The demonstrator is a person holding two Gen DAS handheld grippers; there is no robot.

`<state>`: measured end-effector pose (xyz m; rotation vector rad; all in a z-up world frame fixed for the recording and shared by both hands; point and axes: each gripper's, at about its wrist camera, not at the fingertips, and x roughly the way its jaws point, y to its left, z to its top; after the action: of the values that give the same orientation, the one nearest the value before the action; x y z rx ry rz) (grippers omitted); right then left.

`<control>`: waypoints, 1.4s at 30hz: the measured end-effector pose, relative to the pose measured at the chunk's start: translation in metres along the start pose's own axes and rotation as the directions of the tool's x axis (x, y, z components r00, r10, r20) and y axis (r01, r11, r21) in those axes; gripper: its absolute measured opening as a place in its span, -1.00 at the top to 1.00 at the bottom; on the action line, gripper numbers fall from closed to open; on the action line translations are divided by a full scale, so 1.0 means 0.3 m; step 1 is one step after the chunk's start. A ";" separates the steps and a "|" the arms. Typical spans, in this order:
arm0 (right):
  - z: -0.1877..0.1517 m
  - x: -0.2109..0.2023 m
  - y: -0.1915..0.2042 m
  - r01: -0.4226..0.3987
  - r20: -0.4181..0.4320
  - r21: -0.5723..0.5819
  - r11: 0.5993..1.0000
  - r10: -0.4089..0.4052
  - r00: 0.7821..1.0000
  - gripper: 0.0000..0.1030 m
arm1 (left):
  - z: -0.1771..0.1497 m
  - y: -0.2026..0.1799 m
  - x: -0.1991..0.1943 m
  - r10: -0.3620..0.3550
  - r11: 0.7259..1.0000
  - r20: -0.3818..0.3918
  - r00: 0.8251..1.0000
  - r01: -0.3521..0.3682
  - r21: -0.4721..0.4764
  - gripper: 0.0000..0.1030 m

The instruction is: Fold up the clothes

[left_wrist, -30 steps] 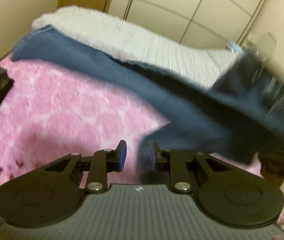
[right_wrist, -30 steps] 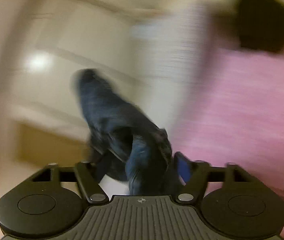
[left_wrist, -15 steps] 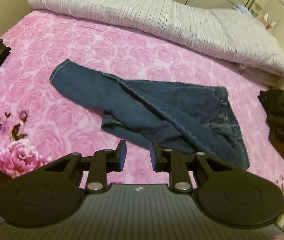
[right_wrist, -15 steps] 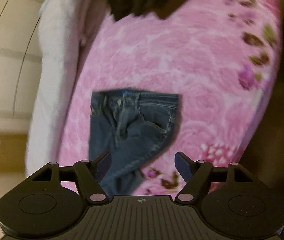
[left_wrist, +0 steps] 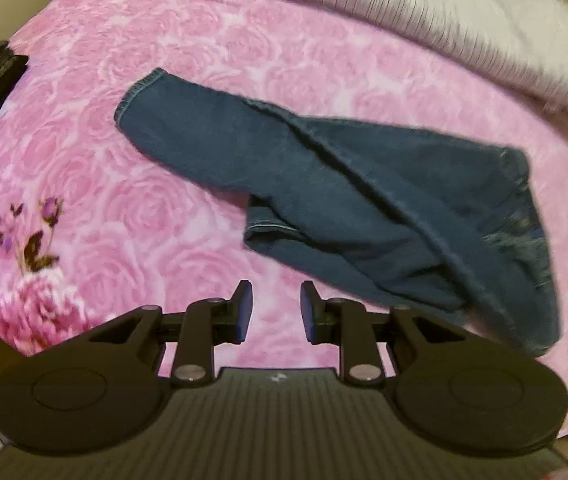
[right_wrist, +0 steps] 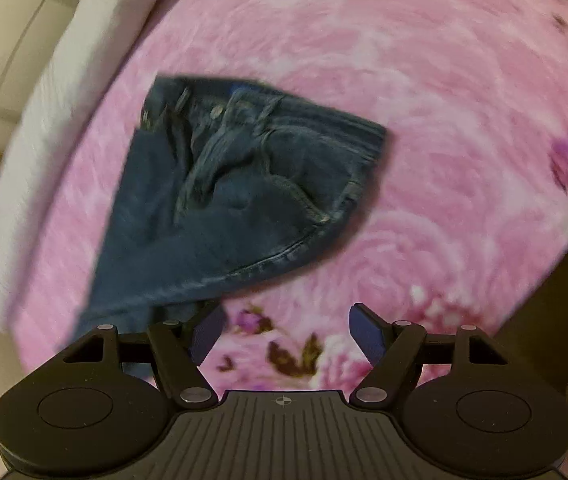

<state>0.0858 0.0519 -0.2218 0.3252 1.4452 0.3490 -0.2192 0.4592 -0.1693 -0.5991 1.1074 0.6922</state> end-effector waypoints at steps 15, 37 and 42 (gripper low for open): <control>0.032 0.274 0.059 0.123 0.041 0.169 0.978 -0.132 0.990 -0.43 | 0.424 0.158 0.425 -0.080 0.982 -0.083 0.993 0.065 -0.175 0.55; 0.069 0.352 -0.058 0.168 0.090 0.298 0.940 -0.202 0.975 -0.43 | 0.786 0.239 0.909 -0.100 0.866 -0.154 0.983 0.009 -0.500 0.44; 0.067 0.314 -0.092 0.165 0.115 0.308 0.937 -0.209 0.971 -0.43 | 0.745 0.200 0.837 -0.067 0.935 -0.073 0.995 0.037 -0.353 0.84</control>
<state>0.1156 0.0666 -0.3162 0.4418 1.3704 -0.0502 -0.0613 0.7123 -0.3355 -0.9680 1.0471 0.8327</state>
